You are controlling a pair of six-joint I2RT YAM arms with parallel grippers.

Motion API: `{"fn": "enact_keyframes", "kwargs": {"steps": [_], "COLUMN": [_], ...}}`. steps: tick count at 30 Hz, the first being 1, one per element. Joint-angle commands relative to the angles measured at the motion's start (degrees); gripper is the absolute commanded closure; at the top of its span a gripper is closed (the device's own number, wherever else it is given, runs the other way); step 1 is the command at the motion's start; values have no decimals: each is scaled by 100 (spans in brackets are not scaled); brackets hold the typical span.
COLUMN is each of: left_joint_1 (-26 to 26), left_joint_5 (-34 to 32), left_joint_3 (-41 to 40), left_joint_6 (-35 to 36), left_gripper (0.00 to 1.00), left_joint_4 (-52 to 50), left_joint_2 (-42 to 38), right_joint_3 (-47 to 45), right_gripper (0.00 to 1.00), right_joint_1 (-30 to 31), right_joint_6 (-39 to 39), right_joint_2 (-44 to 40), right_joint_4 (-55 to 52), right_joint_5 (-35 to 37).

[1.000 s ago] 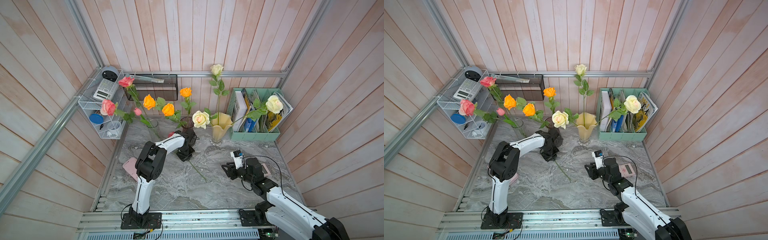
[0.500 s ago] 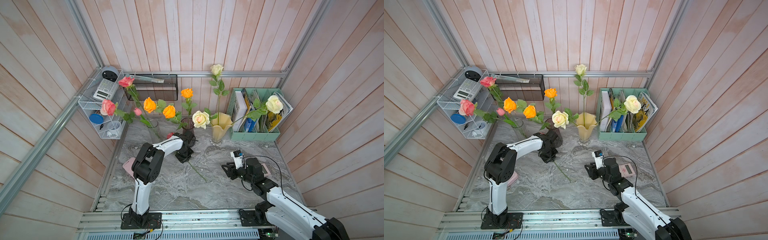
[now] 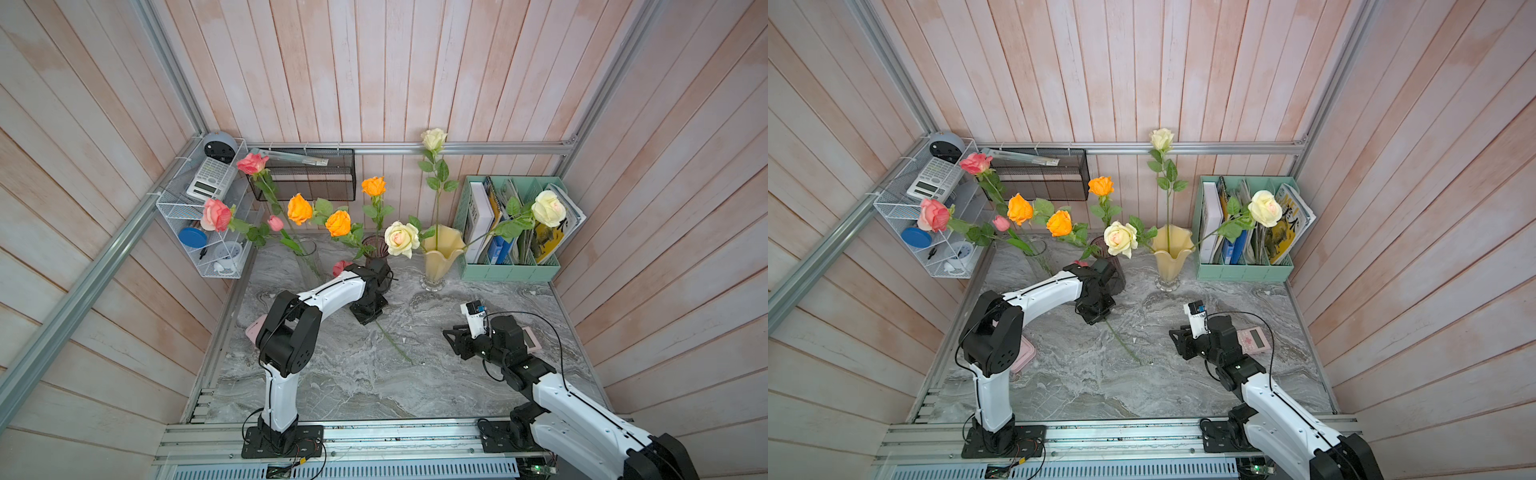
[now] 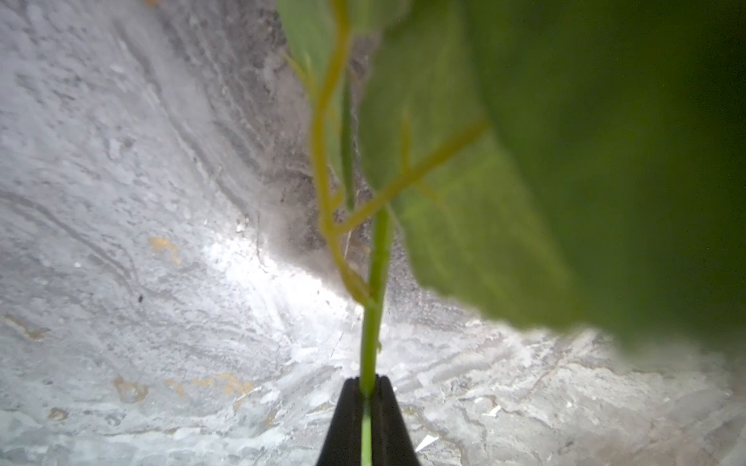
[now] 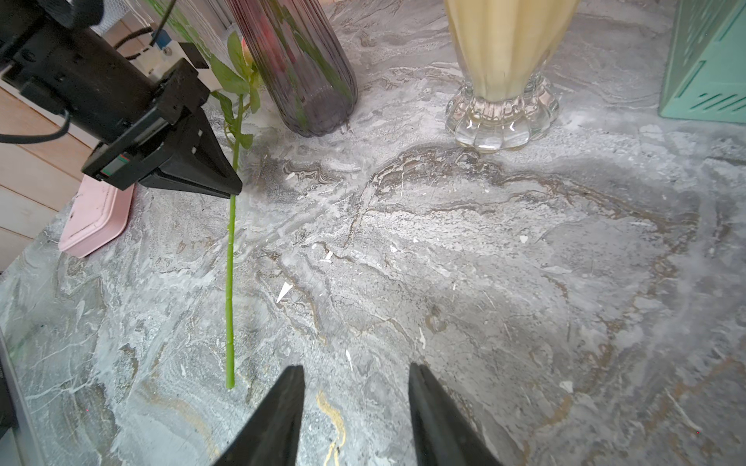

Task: Arrange the flowers in different vases according to their colors
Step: Pick up the flower at the center of the board, then insert the flower into the vase.

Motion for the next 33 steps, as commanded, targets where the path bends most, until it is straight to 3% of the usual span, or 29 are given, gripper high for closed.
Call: {"fn": "enact_keyframes", "kwargs": {"steps": [1, 15, 21, 27, 33], "left_joint_1": [-69, -473, -978, -1885, -3455], "left_joint_5": [-286, -781, -1346, -2390, -3968], "left_joint_3": [-80, -1007, -1900, -2409, -2231], "left_joint_6": [32, -274, -804, -1609, -2860], "left_gripper": [100, 100, 100, 100, 100], "left_joint_4": [-150, -26, 47, -511, -2001], "left_joint_2": [-307, -1451, -2602, -3975, -5007], "right_joint_3": [25, 40, 42, 69, 114], "right_gripper": [52, 52, 52, 52, 52], "right_joint_1": [-16, -17, -19, -15, -17], "right_joint_6": [-53, -54, -45, -56, -67], "right_joint_2": [18, 14, 32, 95, 185], "right_joint_4": [111, 72, 53, 7, 1], "right_joint_5": [21, -2, -10, -10, -28]}}
